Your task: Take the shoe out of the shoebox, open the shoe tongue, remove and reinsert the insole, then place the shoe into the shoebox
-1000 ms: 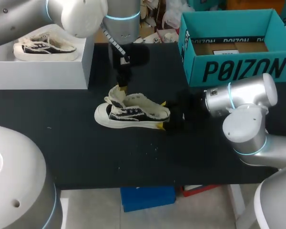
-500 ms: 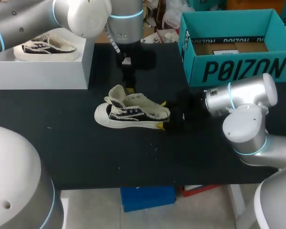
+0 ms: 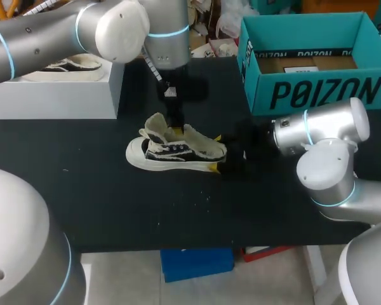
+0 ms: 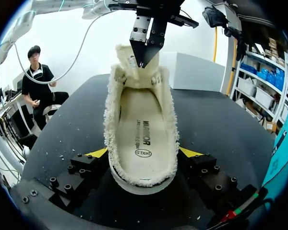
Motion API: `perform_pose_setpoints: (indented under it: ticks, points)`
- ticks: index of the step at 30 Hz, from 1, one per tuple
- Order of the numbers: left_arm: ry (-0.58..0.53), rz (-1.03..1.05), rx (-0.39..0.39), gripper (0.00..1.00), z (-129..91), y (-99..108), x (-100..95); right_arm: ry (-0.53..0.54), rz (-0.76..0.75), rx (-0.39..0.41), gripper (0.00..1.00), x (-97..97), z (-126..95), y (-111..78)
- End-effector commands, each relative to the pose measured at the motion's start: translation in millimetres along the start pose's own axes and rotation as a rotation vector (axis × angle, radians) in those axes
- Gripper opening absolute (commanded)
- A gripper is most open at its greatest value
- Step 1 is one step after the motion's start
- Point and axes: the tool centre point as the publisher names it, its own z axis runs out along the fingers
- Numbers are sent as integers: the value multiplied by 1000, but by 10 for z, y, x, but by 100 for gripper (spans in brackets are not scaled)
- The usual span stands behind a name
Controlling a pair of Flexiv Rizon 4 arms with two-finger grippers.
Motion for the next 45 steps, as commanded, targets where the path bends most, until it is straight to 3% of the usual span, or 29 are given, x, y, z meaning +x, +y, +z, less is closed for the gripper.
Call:
perform_pose_setpoints:
  ticks: [1,6,32,45]
  points:
    - [16,-1,2,0,139,-54,-36,-1,2,2,0,-14,4,-12]
    - [53,-16,-2,0,268,-88,-39,-1,2,2,0,-14,4,-12]
    - [97,9,24,0,332,-114,-86,-1,2,2,0,-14,4,-12]
    - [151,18,56,0,578,-110,91,-1,2,2,0,-14,4,-12]
